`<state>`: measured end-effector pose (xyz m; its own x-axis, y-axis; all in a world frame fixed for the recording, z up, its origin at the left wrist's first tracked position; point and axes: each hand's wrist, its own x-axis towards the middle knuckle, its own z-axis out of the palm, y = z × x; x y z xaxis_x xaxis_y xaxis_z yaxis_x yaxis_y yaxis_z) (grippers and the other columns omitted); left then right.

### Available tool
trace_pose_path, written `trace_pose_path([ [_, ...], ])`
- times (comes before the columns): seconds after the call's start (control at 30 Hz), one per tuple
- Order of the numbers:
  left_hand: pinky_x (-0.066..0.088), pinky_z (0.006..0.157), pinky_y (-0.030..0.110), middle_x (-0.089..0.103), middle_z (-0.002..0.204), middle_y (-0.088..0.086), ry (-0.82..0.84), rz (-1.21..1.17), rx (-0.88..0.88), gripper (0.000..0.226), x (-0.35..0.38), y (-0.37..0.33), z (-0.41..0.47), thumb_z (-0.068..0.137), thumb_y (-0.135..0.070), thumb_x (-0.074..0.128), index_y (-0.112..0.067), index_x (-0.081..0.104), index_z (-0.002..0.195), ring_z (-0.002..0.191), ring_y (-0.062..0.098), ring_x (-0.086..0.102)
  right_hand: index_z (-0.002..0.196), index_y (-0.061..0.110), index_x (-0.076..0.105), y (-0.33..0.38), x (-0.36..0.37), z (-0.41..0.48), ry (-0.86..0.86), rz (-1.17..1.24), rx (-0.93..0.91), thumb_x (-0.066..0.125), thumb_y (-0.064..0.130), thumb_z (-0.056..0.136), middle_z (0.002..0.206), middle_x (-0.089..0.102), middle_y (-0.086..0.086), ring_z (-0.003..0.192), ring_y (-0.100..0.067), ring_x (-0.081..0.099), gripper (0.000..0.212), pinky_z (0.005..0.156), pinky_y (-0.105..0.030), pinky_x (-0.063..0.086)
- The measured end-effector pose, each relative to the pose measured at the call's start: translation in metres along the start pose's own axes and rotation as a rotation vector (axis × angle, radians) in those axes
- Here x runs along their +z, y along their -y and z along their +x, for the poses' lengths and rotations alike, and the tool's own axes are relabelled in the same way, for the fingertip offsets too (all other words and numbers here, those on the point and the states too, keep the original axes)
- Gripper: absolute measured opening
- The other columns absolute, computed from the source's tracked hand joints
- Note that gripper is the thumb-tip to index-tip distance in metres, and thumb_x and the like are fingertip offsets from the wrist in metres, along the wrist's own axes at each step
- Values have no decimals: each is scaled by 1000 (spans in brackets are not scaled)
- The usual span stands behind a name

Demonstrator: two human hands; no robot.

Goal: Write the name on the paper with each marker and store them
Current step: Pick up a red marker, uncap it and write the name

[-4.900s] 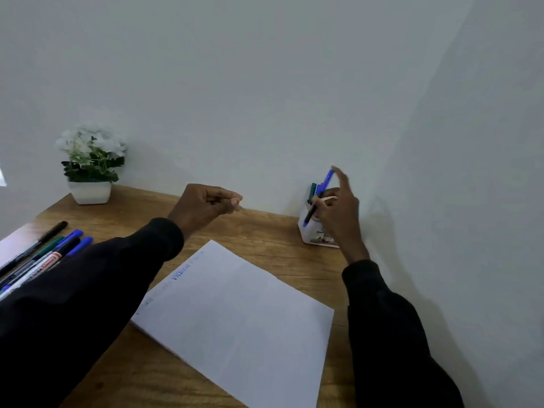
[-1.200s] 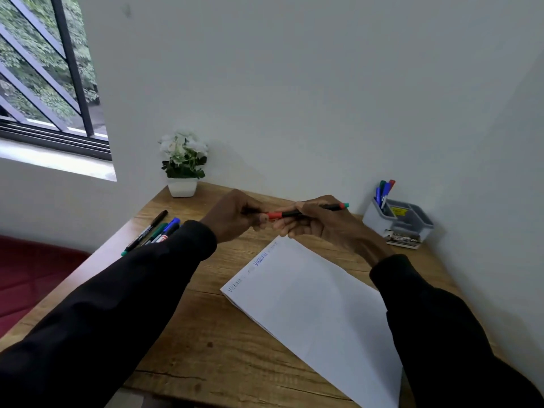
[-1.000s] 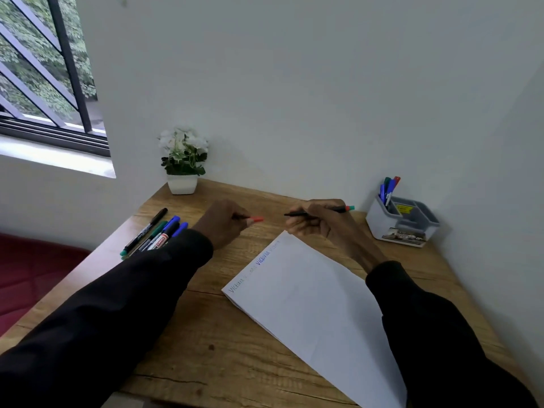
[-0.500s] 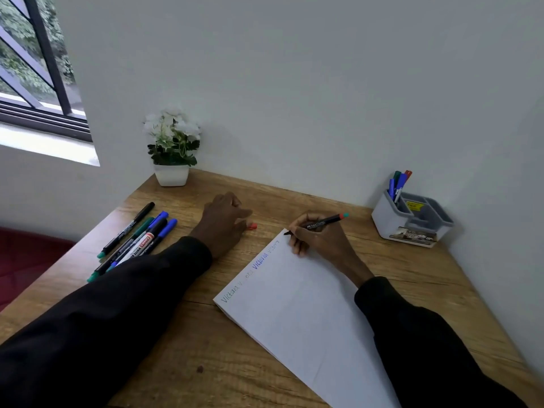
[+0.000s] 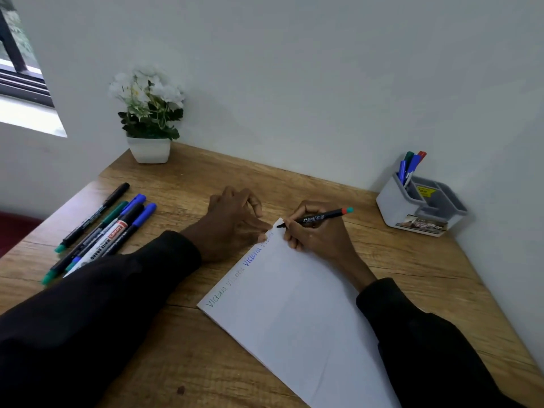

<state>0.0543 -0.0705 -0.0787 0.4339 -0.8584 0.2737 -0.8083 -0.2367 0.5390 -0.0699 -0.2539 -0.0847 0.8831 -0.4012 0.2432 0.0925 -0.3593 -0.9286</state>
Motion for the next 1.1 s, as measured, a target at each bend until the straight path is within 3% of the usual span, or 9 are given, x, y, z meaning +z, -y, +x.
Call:
trace_pose_path([
  [0.3, 25, 93, 33, 48, 111, -11, 12, -38, 15, 25, -2, -1, -1, 84, -37, 72, -44, 50, 95, 106, 9, 35, 68, 4, 68, 2, 2, 0, 11, -19, 0, 67, -15, 88, 60, 67, -19, 44, -19, 58, 27, 44, -19, 42],
  [0.47, 22, 90, 30, 48, 112, -12, 13, -32, 27, 23, -2, 1, 0, 85, -37, 71, -42, 51, 96, 105, 7, 35, 71, -1, 71, 3, 2, 0, 24, -35, -12, 68, -13, 89, 60, 68, -16, 46, -18, 59, 21, 45, -20, 44],
  [0.57, 22, 89, 29, 47, 111, -14, 14, -15, 26, 21, -1, 2, 1, 85, -38, 71, -40, 54, 97, 105, 6, 35, 70, 5, 72, 3, 2, 0, 29, -43, -13, 69, -13, 88, 61, 69, -8, 47, -13, 60, 26, 46, -20, 44],
  [0.7, 19, 86, 26, 45, 107, -20, 0, -31, 8, 22, 1, 5, 1, 84, -40, 72, -32, 57, 99, 103, 2, 33, 67, 7, 71, 4, 2, 1, 30, -54, -3, 67, -15, 86, 59, 68, -11, 44, -16, 58, 30, 43, -20, 43],
  [0.83, 18, 86, 25, 47, 108, -17, -5, -22, 45, 20, 1, 5, 0, 84, -41, 71, -42, 53, 94, 102, 3, 34, 63, 5, 67, 4, 2, 1, 4, -62, -3, 66, -18, 83, 57, 65, -16, 42, -19, 57, 31, 42, -20, 42],
  [1.1, 18, 87, 25, 48, 109, -17, -6, 2, 56, 19, 1, 5, 0, 85, -40, 70, -41, 53, 94, 103, 3, 35, 72, -6, 69, 3, 3, 0, -9, -56, 1, 68, -12, 89, 60, 66, -18, 45, -16, 57, 18, 44, -21, 44],
])
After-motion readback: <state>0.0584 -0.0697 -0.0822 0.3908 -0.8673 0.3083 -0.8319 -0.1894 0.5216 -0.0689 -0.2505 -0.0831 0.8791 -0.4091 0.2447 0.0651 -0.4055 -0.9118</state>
